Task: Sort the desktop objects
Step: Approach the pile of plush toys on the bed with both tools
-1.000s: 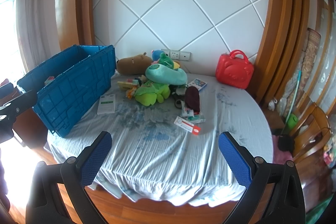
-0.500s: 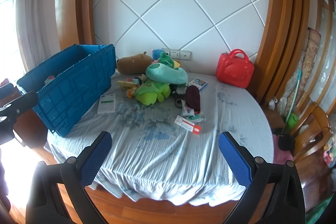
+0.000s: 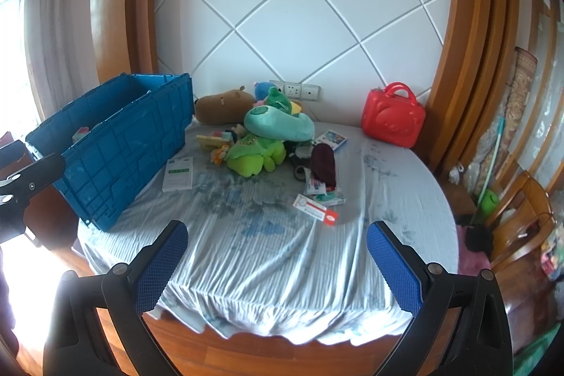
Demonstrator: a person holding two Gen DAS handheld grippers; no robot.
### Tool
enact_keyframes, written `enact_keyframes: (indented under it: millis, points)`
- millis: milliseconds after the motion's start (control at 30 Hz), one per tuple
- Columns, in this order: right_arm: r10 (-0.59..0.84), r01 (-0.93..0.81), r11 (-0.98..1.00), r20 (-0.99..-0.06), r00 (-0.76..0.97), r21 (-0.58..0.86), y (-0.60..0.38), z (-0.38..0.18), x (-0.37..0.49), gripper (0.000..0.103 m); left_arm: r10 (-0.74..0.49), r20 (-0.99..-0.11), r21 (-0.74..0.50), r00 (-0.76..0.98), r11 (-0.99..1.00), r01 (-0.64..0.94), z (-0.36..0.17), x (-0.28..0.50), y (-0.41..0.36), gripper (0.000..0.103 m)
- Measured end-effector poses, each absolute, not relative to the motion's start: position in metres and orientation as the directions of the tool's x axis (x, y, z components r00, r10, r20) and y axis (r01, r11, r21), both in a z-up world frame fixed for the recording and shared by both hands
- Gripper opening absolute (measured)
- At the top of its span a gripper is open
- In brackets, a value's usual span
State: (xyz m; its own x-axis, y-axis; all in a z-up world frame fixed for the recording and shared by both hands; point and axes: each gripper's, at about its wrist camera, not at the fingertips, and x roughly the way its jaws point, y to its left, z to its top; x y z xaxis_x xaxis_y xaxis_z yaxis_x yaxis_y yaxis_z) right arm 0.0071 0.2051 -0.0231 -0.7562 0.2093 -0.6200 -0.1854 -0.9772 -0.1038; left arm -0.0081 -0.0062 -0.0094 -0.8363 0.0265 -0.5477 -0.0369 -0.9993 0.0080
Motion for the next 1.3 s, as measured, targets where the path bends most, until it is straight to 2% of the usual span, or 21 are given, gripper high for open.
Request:
enact_keyframes:
  millis: [800,1033,1300]
  points:
    - [0.185,-0.159,-0.982,-0.648,-0.739,-0.100,0.201,-0.036,-0.023,0.103,0.030,-0.593,-0.008,-0.805,-0.999,-0.031,-0.026,-0.043,-0.017,0.103]
    - [0.163,-0.154,-0.985,-0.665,-0.729,-0.072,0.233,-0.050,-0.052,0.103,0.051,-0.602,-0.024,-0.797,-0.999,-0.046,-0.032,-0.081,0.002,0.103]
    - [0.138,-0.137,-0.989,-0.673,-0.727,-0.055,0.297,-0.066,-0.101,0.103,0.094,-0.616,-0.016,-0.782,-0.994,-0.106,-0.046,-0.146,0.060,0.103]
